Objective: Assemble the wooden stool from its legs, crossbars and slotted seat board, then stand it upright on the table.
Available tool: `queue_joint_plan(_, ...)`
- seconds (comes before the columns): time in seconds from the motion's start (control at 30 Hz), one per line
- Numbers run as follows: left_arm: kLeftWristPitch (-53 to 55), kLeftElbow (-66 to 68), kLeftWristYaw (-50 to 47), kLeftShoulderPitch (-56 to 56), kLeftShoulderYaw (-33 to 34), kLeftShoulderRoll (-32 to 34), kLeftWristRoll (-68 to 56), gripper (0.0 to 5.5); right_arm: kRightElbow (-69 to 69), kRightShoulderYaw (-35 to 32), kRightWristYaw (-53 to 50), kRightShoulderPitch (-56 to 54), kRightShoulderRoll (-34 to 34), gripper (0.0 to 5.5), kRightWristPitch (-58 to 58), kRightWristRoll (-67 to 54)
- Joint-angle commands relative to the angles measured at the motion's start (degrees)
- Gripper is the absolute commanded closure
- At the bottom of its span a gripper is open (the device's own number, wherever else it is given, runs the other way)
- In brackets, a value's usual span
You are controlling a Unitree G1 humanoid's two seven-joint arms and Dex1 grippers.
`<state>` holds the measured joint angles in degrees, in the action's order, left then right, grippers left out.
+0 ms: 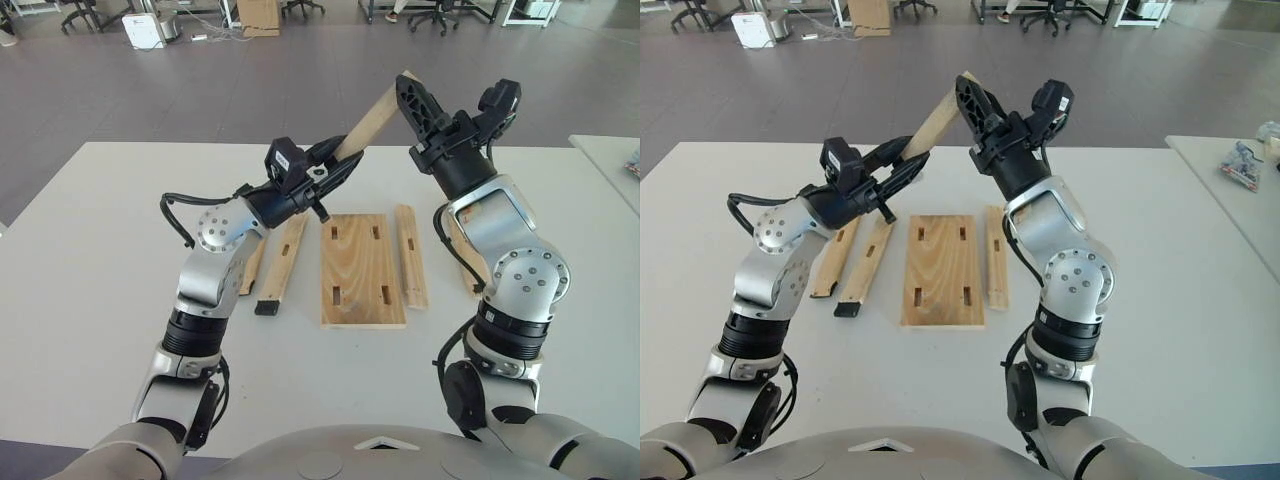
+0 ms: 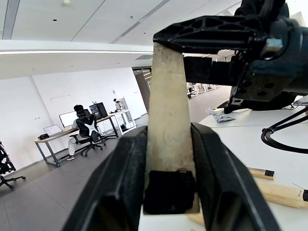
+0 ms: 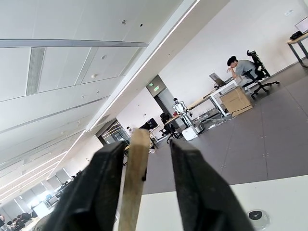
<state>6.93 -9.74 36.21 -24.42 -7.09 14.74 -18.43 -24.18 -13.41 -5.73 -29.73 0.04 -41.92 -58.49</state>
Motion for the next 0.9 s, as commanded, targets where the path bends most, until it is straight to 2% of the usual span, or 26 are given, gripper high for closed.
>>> queue_joint_plan(0.03,0.65,-0.89,0.57,0.18,-0.09,-0.03,-0.45,4.20,0.40,-0.07,-0.70,-1.59,-0.53,4.55,0.70,-1.12)
queue_joint_plan(0.13,0.81,-0.95,0.72,0.08,-0.42,-0.19,-0.43,4.20,0.04,0.55,-0.24,-1.22,-0.95,4.99,-0.08,-2.42)
queue_joint_plan(0.4,0.32,-0.75,0.49,-0.09,1.08,0.05,-0.78,4.20,0.56,1.10,-0.74,-0.83,-3.90,5.05,-0.41,-3.07)
queue_joint_plan(0.43,0.48,-0.43,0.27,0.10,2.06,-0.20,-1.77,3.84,0.67,0.93,-0.66,-1.02,-4.67,5.05,-0.07,-2.32)
queue_joint_plan(0.47,0.59,-0.21,0.13,0.25,2.71,-0.39,-2.43,3.71,0.75,0.86,-0.63,-1.13,-5.20,5.06,0.20,-1.85)
queue_joint_plan(0.53,1.13,1.98,-1.90,1.74,5.02,-0.54,-2.67,3.35,1.43,-0.12,-1.14,-1.82,-7.35,5.08,2.28,2.05)
queue_joint_plan(0.6,1.31,3.75,-3.09,3.72,6.79,-0.38,-2.62,3.30,2.18,-1.25,-1.83,-2.07,-9.08,5.08,4.44,6.12)
queue_joint_plan(0.73,-0.15,4.75,-6.07,10.07,9.90,-0.08,-1.12,3.30,3.19,3.73,-0.95,6.17,-15.39,5.08,10.79,24.75)
queue_joint_plan(0.9,-0.38,3.50,-9.14,12.13,10.82,-1.30,-0.41,3.30,4.34,6.75,-3.16,15.44,-9.67,5.08,16.18,33.27)
